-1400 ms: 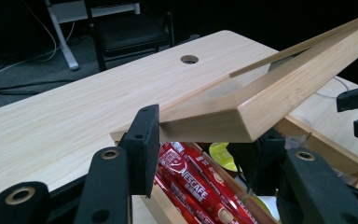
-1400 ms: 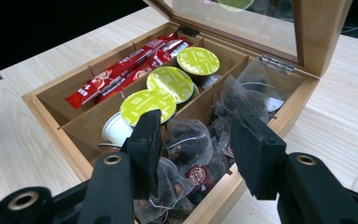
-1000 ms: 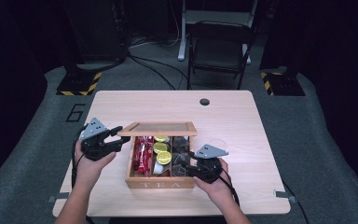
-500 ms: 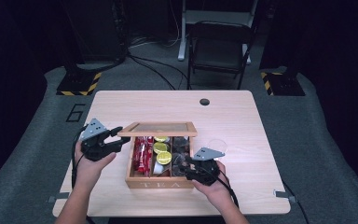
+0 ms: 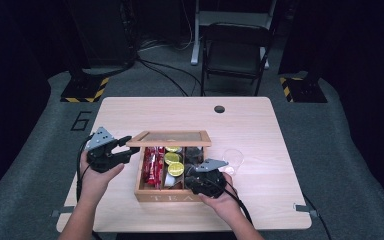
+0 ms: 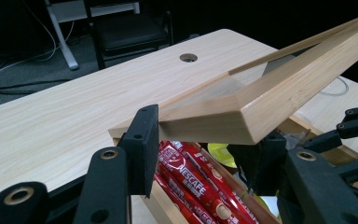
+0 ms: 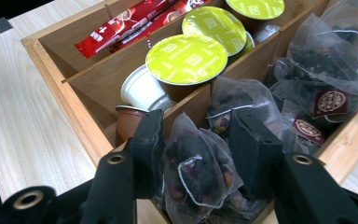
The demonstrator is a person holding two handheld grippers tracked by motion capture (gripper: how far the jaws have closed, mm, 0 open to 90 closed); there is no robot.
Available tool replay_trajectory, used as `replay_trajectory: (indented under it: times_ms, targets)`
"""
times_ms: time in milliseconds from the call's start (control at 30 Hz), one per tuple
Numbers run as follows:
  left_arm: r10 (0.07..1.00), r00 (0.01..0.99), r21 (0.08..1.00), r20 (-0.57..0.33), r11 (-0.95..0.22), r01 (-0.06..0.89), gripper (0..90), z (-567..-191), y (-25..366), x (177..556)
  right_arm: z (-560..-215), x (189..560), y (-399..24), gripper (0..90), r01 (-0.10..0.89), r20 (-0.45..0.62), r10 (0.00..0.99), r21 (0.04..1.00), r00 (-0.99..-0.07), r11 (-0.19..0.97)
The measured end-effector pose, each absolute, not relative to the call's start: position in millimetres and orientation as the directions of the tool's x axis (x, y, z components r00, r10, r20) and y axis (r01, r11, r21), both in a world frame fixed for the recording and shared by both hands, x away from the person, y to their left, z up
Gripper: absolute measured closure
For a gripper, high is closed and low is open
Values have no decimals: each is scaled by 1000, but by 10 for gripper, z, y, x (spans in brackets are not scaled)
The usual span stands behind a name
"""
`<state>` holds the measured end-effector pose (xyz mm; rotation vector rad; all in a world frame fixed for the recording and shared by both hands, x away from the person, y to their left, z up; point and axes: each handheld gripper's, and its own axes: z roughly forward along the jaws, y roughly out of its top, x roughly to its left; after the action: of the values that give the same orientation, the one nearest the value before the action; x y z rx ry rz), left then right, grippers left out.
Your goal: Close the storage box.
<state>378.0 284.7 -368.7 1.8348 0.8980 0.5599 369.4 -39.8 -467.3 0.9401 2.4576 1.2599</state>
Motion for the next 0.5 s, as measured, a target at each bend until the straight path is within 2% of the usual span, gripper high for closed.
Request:
replay_trajectory:
  times_ms: [267,400,500]
  targets:
    - [784,621,910,-11,-249,331,530,-3687,2846,3781,-4704,3696,-376,564,451,94,627,777,-773,440]
    - [784,621,910,-9,-251,329,530,-3686,2847,3782,-4711,3696,-382,659,447,83,624,770,-777,454]
    - [783,622,910,-8,-252,329,530,-3687,2847,3782,-4697,3684,-401,772,445,89,620,775,-779,448]
